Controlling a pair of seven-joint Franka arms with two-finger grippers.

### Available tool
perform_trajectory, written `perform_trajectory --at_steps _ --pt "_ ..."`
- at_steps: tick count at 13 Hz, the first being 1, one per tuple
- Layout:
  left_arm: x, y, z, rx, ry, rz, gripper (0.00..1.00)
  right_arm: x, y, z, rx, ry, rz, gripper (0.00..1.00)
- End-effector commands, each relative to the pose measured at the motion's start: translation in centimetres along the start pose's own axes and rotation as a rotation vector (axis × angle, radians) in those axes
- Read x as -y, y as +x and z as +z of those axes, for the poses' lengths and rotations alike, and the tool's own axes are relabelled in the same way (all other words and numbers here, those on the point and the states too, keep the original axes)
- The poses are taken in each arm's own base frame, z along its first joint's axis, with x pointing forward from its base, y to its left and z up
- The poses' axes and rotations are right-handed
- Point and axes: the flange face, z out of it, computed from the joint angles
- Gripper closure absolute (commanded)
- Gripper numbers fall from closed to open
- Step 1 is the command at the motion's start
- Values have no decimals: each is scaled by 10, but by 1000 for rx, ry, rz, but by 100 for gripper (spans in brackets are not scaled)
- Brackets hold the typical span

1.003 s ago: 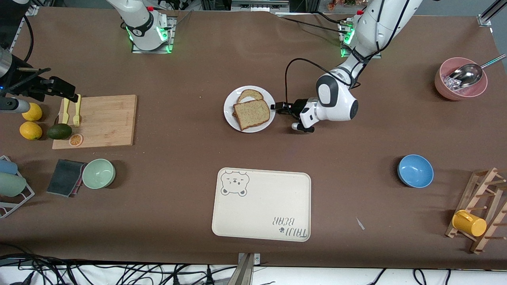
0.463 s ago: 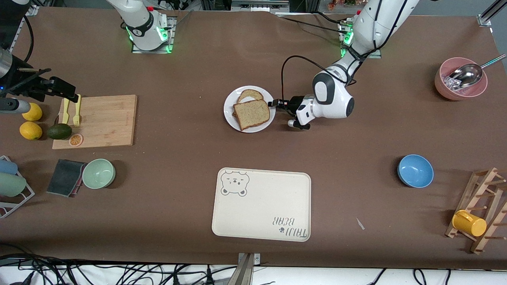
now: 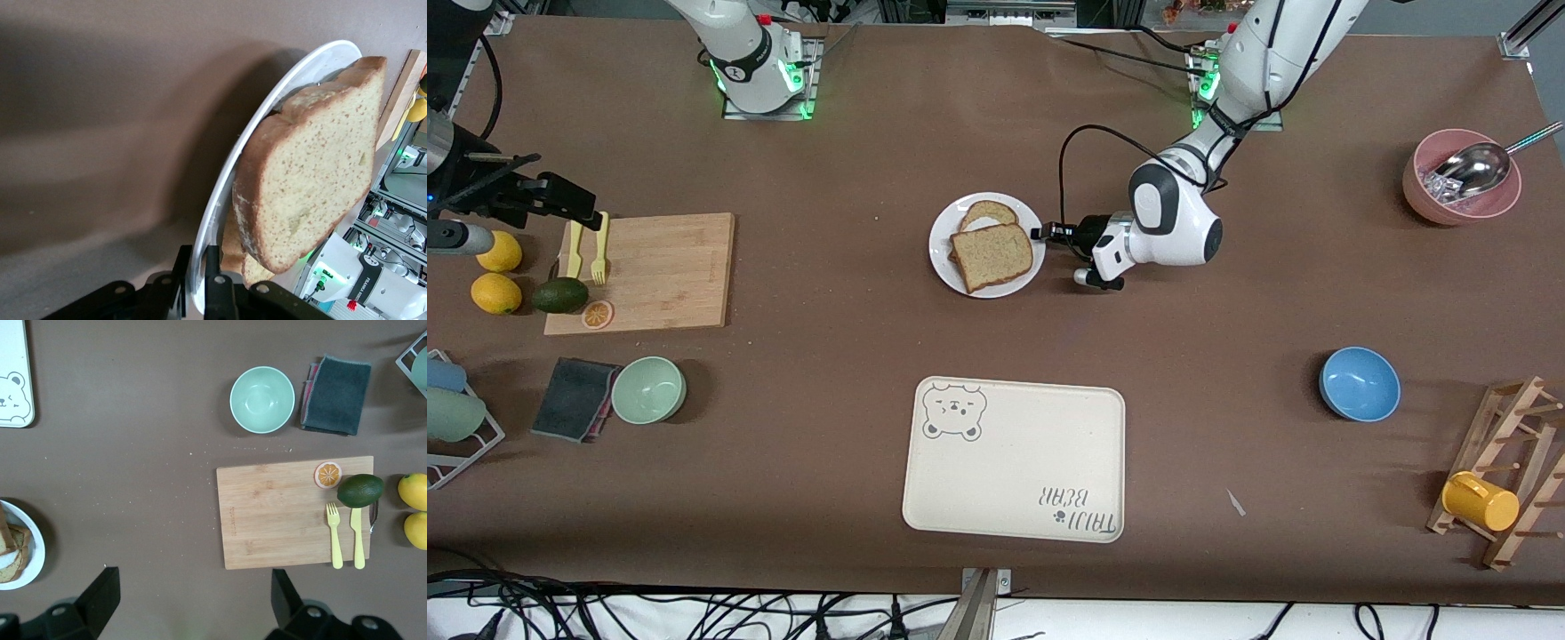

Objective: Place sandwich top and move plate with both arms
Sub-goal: 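Slide the plate with the left gripper onto the bear tray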

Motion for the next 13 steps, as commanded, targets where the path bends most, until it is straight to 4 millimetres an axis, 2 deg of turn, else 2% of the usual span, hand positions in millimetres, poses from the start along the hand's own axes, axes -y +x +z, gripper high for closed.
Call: perform_trajectory --at_steps 1,3,9,13 --pt "2 -1 2 -19 -20 -5 87 -1 1 -4 5 -12 5 0" --pt "3 -1 2 -20 -20 -5 99 -2 1 -4 5 -12 7 0" --pt "4 3 -7 -33 -28 37 100 -2 1 -4 5 -12 8 0" --pt "-4 10 -27 -70 -100 117 100 -3 1 -4 5 -12 10 0"
